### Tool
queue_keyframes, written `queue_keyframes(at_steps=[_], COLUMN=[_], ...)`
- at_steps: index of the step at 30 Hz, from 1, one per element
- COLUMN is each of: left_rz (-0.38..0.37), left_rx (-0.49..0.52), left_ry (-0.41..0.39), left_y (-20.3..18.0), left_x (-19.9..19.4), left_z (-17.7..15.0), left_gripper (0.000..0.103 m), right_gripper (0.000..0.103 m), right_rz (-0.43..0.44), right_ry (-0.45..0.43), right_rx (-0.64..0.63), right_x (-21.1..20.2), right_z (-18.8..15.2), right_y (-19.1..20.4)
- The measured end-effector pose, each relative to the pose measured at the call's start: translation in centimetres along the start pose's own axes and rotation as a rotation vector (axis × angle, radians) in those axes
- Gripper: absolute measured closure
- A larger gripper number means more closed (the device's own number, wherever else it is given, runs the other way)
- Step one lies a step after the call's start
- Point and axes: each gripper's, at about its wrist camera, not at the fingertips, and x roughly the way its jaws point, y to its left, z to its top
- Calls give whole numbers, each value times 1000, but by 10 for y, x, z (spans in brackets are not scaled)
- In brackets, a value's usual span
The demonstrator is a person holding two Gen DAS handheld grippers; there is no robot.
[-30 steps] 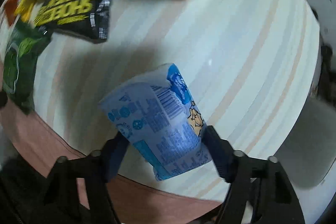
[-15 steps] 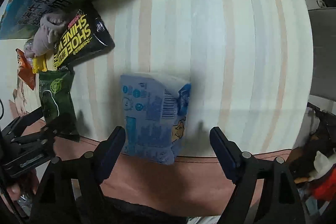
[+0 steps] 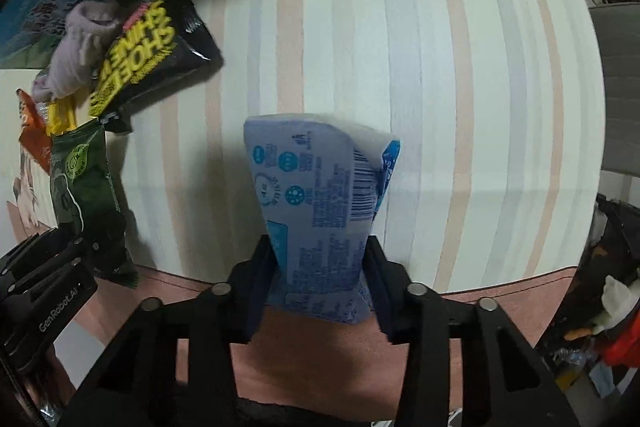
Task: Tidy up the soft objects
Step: 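Lower the green bag into the box with the left gripper while the right drops the wipe pack there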
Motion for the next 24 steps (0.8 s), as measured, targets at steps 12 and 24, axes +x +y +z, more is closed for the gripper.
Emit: queue_keyframes(at_steps=[12, 24], left_rz=[-178, -74], left_rx=[1, 67], left_ry=[-220, -234], left_y=[13, 50], left_x=[-146, -205], left_z=[12, 218], left_gripper=[71, 71], right_gripper=[61, 61], right_rz=[198, 160], right_ry=[-181, -230], right_rx=[-120, -133], right_x=[-150, -189], right_z=[-14, 121], right_y=[8, 77])
